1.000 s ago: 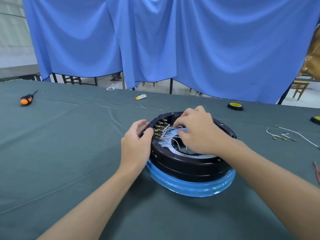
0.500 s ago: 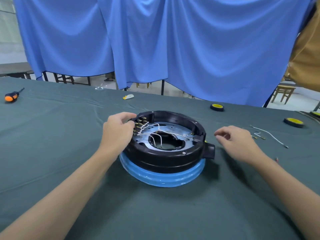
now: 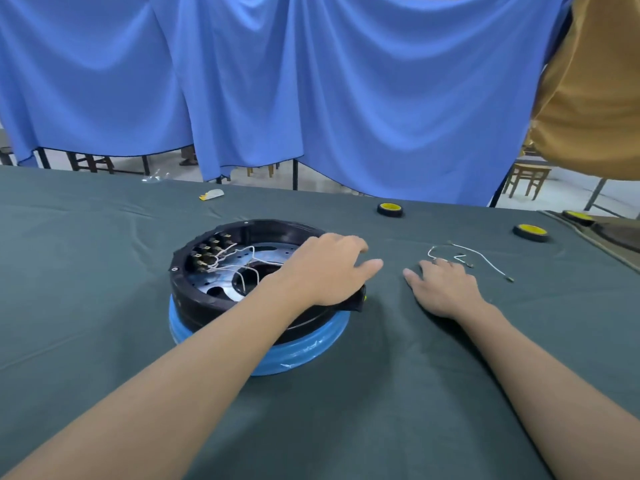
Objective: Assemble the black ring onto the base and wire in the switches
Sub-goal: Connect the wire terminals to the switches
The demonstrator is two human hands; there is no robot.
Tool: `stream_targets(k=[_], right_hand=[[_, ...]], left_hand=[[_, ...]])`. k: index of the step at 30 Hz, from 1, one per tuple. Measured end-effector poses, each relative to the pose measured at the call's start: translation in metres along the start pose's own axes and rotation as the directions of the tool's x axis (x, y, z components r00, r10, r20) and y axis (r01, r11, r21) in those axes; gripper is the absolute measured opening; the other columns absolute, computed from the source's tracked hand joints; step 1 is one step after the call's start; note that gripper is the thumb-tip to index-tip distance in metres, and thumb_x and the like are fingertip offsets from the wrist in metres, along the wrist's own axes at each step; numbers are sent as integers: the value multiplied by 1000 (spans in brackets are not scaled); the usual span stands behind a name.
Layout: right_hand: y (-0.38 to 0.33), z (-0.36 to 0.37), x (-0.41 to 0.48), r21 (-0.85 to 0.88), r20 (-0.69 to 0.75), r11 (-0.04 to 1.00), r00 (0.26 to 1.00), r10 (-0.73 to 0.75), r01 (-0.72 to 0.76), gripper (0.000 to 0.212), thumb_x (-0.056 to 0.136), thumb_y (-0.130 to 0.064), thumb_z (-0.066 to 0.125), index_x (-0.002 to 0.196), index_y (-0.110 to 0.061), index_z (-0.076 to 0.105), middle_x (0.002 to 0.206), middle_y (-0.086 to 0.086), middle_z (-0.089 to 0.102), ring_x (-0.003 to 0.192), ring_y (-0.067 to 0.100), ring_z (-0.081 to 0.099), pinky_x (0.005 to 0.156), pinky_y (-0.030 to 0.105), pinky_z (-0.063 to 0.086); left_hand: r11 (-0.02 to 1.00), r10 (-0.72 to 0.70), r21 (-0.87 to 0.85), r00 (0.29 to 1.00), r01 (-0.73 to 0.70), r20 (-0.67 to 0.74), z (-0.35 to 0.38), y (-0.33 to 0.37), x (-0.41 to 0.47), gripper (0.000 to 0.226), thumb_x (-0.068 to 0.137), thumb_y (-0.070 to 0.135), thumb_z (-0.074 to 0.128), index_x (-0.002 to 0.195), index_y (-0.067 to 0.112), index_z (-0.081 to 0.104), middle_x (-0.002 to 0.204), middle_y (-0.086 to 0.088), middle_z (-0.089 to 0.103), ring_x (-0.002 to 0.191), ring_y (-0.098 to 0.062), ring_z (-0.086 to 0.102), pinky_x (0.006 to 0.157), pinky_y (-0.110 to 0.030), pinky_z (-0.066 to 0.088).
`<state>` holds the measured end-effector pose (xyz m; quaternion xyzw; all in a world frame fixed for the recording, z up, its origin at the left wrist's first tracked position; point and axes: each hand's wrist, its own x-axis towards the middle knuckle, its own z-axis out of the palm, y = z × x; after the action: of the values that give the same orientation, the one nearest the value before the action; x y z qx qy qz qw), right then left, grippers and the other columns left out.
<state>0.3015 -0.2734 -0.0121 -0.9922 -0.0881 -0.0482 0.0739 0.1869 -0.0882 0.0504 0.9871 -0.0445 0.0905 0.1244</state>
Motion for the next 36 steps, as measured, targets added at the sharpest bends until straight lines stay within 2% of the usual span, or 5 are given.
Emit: stream_targets(k=[4, 11, 15, 27, 36], right_hand=[[-4, -6, -4, 23, -166, 997, 984, -62, 67, 29, 92, -30, 48, 79, -6, 55, 100, 14, 62, 101, 36, 55, 83, 39, 45], [-10, -4, -7, 311, -329, 885, 913, -243, 348, 22, 90, -12, 55, 103, -13, 72, 114, 4, 68, 109, 27, 57, 94, 35, 43], [-6, -1, -4, 179, -117, 932, 948, -297, 314, 33, 100, -25, 41, 126, -20, 59, 135, -2, 53, 129, 27, 40, 98, 45, 41], [-16, -23, -15, 344, -68, 899, 963, -262, 270, 24, 89, -7, 57, 82, -24, 72, 83, -1, 69, 80, 16, 57, 65, 19, 37], [-61, -60, -40, 522, -410, 699, 862, -297, 489, 20, 82, -6, 66, 90, -19, 79, 75, -7, 65, 70, 3, 55, 59, 7, 36]], left_hand=[[998, 6, -69, 1000, -7, -10, 4, -6, 1, 39, 99, 45, 47, 124, 20, 62, 145, 0, 51, 134, -22, 42, 107, -35, 32], [986, 18, -162, 999, -26, -50, 5, -8, 2, 28, 98, 37, 52, 108, 18, 70, 131, -1, 61, 131, -18, 46, 104, -32, 35], [984, 10, -177, 999, -19, -49, 5, -6, 1, 27, 98, 37, 52, 107, 19, 71, 132, 0, 61, 130, -18, 46, 97, -29, 33], [976, -9, -217, 999, -2, -49, 4, -5, -2, 25, 97, 37, 52, 99, 22, 71, 111, -1, 66, 111, -24, 54, 95, -37, 45], [930, 47, -328, 940, -164, -337, -2, -3, -6, 28, 96, 41, 56, 101, 21, 73, 81, 10, 71, 86, -13, 64, 81, -33, 51]])
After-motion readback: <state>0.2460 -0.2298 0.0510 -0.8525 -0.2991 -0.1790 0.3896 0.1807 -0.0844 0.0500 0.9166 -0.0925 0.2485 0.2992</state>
